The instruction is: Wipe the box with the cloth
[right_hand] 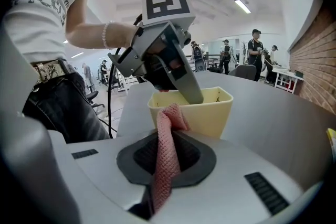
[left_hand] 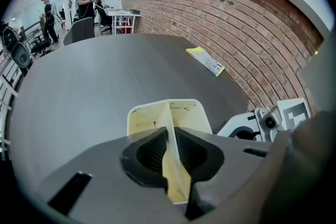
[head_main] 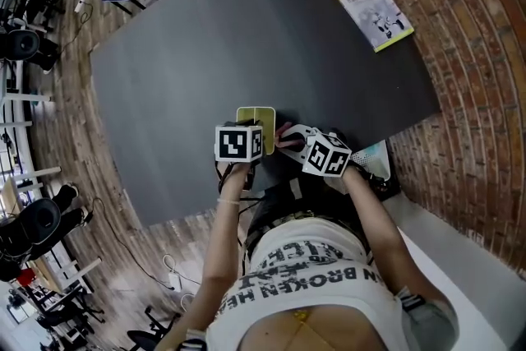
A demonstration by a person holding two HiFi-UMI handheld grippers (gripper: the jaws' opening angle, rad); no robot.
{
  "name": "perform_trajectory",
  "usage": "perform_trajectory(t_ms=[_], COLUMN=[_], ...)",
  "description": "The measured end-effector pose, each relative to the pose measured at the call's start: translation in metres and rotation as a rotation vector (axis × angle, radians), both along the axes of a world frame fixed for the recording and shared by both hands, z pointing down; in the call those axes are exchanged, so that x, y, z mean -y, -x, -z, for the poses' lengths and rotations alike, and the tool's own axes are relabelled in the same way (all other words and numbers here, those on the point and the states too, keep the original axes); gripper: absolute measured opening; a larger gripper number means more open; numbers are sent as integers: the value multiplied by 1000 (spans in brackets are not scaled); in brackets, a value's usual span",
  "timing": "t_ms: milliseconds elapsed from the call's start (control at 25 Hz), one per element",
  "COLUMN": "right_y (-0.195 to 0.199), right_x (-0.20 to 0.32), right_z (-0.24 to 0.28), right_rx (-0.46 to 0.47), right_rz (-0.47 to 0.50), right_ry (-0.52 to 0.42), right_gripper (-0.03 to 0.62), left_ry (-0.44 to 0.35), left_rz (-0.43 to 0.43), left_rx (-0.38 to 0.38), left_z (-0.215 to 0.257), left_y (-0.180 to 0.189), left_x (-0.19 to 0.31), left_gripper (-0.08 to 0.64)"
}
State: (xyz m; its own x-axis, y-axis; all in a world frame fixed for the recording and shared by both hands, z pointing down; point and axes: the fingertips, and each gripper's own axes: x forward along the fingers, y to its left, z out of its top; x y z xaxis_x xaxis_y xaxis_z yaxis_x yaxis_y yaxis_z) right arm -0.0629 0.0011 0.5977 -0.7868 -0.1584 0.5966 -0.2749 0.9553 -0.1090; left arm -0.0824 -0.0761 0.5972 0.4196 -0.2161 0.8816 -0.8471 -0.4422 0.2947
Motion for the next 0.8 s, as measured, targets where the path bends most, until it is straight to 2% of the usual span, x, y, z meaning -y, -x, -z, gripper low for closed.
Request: perform_trajectory(t_ms=[200,320,480,680,800], right_y=[6,12,16,4,-11], right_x=[-16,-27,-36,-29,-20], right_z=[0,0,-1,13,21], right_rx=[18,15,8,56,77], right_rz=[11,62,109,49,-25], right_ry=[22,18,8,7,2], right_gripper=[18,18,17,17,17], left_ry=[-13,-30,-12,-56,-75], left_rz=[-12,-21,-45,-157,-225], left_rx=[19,27,5,73,86], left_z=[0,0,-1,0,1], left_y=[0,-1,-2,-1,-2], left_x=[0,0,-1,-1,-3], left_gripper=[44,44,44,41,40])
